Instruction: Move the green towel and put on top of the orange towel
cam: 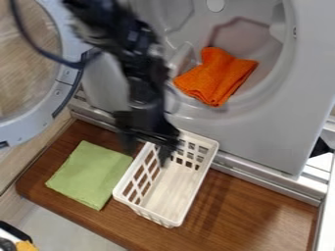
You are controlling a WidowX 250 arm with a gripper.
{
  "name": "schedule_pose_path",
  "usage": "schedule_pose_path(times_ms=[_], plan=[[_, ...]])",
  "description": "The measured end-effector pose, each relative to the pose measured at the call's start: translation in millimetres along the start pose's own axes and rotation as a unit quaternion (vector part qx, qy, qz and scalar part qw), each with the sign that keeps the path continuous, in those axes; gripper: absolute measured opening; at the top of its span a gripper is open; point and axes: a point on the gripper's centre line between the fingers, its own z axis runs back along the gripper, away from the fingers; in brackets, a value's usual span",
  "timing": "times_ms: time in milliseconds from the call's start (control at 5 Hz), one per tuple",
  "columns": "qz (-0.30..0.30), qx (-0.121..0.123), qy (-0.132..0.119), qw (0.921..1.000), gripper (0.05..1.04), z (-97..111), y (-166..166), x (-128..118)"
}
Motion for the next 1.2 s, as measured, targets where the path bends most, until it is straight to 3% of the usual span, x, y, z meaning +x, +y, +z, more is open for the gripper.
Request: schedule_pose_path(times_ms=[200,400,600,1200], plan=[[0.008,-0.017,-0.028,0.9994,1.0,14.3,18.7,0.2],[0.014,0.013,-0.031,0.9993,1.0,16.6,40.9,-1.9],[0.014,0.032,-0.036,0.9988,1.0,5.7,55.4,-1.2],[0.004,0.066,0.03,0.9974,1.0,-71.5,68.7,-7.1]])
